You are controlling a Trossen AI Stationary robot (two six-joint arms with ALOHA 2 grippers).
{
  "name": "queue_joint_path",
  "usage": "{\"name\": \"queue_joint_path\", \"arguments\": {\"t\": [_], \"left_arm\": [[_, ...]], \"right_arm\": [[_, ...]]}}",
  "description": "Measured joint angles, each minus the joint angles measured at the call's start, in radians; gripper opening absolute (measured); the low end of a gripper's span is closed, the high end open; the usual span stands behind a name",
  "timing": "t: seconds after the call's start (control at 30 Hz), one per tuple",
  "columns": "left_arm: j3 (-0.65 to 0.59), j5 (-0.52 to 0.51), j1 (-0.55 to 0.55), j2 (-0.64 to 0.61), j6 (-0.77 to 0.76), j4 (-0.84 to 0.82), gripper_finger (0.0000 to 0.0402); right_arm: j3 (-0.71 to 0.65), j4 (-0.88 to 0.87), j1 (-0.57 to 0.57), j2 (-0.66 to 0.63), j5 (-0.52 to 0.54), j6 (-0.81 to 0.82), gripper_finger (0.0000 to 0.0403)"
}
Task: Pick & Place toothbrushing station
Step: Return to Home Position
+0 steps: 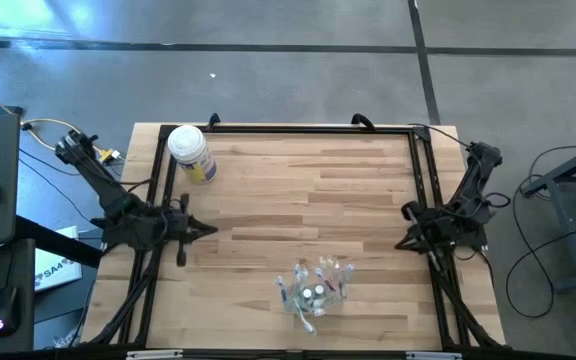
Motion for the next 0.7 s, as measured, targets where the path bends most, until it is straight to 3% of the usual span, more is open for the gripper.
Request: {"name": "queue_joint_path", "arguments": {"t": [0.13, 0.27, 0.7], "left_arm": [[-0.126, 0.073, 0.000, -0.072, 0.120, 0.200, 0.0000], [-0.206, 0.097, 0.000, -0.137, 0.146, 0.270, 0.0000], [-0.395, 0.137, 0.000, -0.238, 0.148, 0.432, 0.0000]], "right_arm": [[-0.052, 0.053, -0.032, 0.000, -0.002, 0.011, 0.0003], [-0.088, 0.045, -0.087, 0.000, -0.013, 0.054, 0.0003], [-0.089, 0.027, -0.264, 0.000, -0.261, 0.109, 0.0003]]}}
